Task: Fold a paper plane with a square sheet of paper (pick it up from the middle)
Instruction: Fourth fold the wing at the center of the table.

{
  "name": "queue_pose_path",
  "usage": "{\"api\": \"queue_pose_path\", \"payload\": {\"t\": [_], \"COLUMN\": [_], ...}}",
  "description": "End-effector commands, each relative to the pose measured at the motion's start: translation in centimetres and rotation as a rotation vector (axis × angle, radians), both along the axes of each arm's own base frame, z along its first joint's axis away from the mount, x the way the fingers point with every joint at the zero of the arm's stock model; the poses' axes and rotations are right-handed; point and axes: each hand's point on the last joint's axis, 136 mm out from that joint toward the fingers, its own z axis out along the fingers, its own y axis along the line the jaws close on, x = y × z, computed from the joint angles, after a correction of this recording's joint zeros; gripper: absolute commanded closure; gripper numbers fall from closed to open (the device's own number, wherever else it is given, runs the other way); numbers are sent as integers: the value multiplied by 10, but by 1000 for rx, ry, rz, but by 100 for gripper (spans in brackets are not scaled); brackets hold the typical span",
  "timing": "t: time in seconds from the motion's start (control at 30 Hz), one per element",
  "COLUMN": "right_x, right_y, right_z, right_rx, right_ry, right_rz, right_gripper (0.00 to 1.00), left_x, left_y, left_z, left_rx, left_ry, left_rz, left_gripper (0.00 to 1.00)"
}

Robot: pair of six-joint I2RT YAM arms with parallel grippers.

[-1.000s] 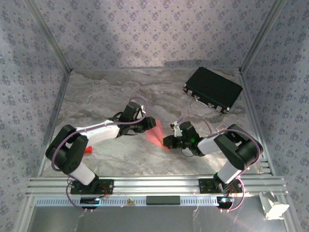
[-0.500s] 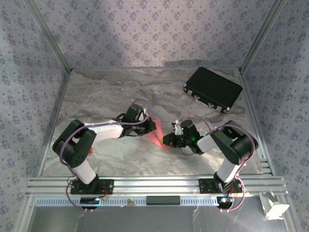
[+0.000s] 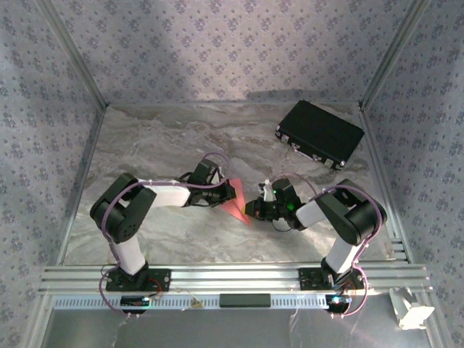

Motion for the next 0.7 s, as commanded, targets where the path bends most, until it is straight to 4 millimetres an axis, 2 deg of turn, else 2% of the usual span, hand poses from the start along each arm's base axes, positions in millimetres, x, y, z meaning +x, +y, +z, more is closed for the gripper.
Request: {"api": "queue_pose_path", "payload": {"t": [0.0,0.67], "right_x": [-6,-6], "right_y": [-5,-13], "right_z": [-17,-30], "right_rx": [-41,-75], "right_ry": [96,164], "right_rz": [-12,-57], "right_gripper": [100,100], "left_x": [11,12], "left_y": [-7,-12], "left_z": [6,-9], "left_rx": [0,12], "left_ry": [-40,-14], "left_rz": [-9,-28], "left_gripper": [94,94]}}
